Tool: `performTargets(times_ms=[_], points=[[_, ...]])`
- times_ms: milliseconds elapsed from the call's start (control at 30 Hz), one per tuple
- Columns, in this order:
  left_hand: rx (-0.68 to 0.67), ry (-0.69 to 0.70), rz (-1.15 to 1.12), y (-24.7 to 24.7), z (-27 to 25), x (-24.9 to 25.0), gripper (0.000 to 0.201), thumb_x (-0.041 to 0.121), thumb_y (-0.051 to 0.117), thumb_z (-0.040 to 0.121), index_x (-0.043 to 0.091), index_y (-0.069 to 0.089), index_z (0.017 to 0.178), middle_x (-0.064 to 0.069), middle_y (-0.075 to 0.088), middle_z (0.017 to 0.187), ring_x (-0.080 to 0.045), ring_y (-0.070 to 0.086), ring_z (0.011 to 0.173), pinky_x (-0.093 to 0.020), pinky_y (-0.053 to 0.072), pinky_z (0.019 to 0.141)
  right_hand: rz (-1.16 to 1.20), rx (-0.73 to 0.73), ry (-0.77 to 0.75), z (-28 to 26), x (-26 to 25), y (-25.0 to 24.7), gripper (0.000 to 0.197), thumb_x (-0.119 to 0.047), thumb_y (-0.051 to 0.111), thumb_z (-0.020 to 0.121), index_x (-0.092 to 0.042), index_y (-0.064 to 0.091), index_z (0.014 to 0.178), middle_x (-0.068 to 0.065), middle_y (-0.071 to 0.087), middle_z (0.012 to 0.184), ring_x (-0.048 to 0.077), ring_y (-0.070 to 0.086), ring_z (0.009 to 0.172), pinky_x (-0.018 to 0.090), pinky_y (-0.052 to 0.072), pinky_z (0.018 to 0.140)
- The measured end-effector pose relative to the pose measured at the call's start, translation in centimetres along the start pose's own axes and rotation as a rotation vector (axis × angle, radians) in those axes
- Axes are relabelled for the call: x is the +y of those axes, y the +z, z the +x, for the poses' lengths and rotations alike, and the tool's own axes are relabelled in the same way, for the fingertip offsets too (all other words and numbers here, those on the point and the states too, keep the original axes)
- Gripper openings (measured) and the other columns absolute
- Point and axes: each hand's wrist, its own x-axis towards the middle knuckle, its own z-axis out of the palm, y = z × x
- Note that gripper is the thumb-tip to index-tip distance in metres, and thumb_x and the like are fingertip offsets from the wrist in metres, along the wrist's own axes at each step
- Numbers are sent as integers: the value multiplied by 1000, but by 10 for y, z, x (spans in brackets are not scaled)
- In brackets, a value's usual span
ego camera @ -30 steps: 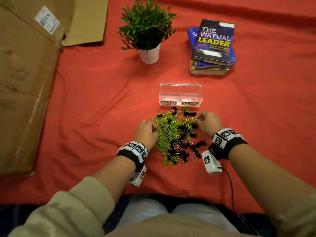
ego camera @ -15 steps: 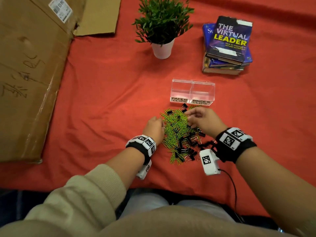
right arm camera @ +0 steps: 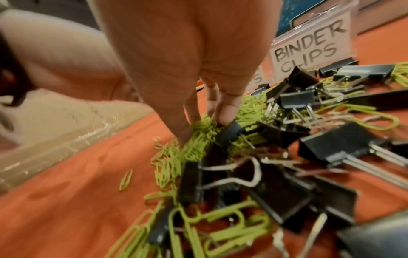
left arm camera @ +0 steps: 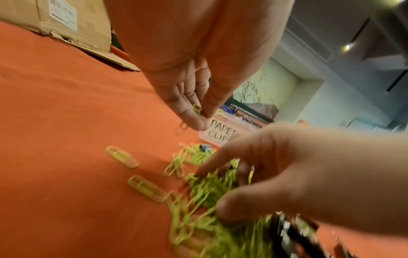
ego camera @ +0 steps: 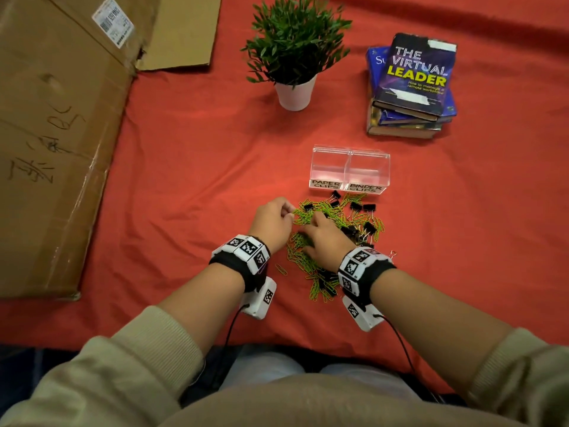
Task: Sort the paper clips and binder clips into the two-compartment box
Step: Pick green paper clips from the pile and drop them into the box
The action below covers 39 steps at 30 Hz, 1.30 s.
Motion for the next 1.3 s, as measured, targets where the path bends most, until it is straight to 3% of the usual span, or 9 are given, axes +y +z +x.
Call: performTargets(times_ms=[167, 300, 500, 633, 767, 867, 1133, 1200, 1300], points=[[-19, 46, -162, -7, 21, 31, 26, 4, 59, 84, 29, 60, 77, -4, 67, 76, -25, 67, 72, -39, 59, 72, 47, 49, -15, 0, 3, 0, 18, -12, 57, 89, -5, 60, 105, 11, 45, 109, 30, 55, 92, 41, 49, 78], [-72, 77, -220, -5, 42, 66, 18, 2, 60, 85, 20, 63, 82, -3, 67, 74, -18, 64, 67, -40, 59, 75, 236, 131, 59, -10, 11, -15, 18, -21, 61, 89, -9, 64, 101, 5, 53, 100, 20, 53, 88, 31, 46, 78], [-59, 98, -97, 14, 81, 92, 18, 2, 58, 83, 18, 64, 80, -9, 69, 82, -30, 68, 81, -38, 58, 76, 579, 140, 257, -26, 29, -65, 7, -25, 56, 93, -19, 60, 96, -1, 64, 79, 8, 56, 58, 18, 47, 50], [-75, 94, 4, 23, 88, 92, 20, 0, 55, 83, 13, 68, 93, -8, 69, 94, -20, 62, 83, -31, 55, 80, 719, 233, 283, -17, 40, -107, 7, -20, 55, 93, -17, 59, 96, 3, 64, 84, 12, 59, 61, 39, 55, 72], [-24, 112, -53, 13, 70, 89, 28, -4, 53, 86, 9, 67, 107, -6, 68, 110, -17, 62, 98, -26, 50, 89, 696, 372, 293, 13, 42, -130, 15, -13, 55, 93, -2, 59, 103, 8, 64, 80, 13, 57, 58, 23, 54, 57], [68, 80, -122, 1, 40, 72, 22, 0, 52, 88, 14, 66, 98, -2, 67, 100, -14, 62, 86, -26, 53, 76, 612, 430, 299, 41, 38, -130, 6, -12, 56, 92, -6, 59, 93, 1, 61, 72, 19, 62, 62, 34, 57, 64], [-169, 87, 251, 12, -24, -10, 17, 8, 60, 84, 15, 68, 97, -6, 62, 103, -19, 60, 93, -27, 45, 86, 275, 375, 254, 48, 27, -110, 30, -3, 53, 89, -6, 61, 117, 12, 63, 116, 26, 62, 103, 30, 49, 87], [-209, 117, 323, 16, -26, -17, 25, 12, 62, 83, 17, 65, 107, -6, 58, 106, -21, 57, 101, -28, 44, 91, 273, 363, 217, 34, 20, -101, 27, -4, 51, 90, -9, 63, 114, 8, 65, 112, 21, 63, 96, 25, 51, 82], [-236, 123, 406, 21, -25, -24, 38, 17, 65, 80, 23, 59, 118, -6, 53, 110, -25, 54, 108, -38, 47, 94, 201, 141, 78, 8, 7, -69, 25, -6, 51, 90, -13, 67, 108, 3, 66, 108, 18, 64, 91, 29, 54, 82]])
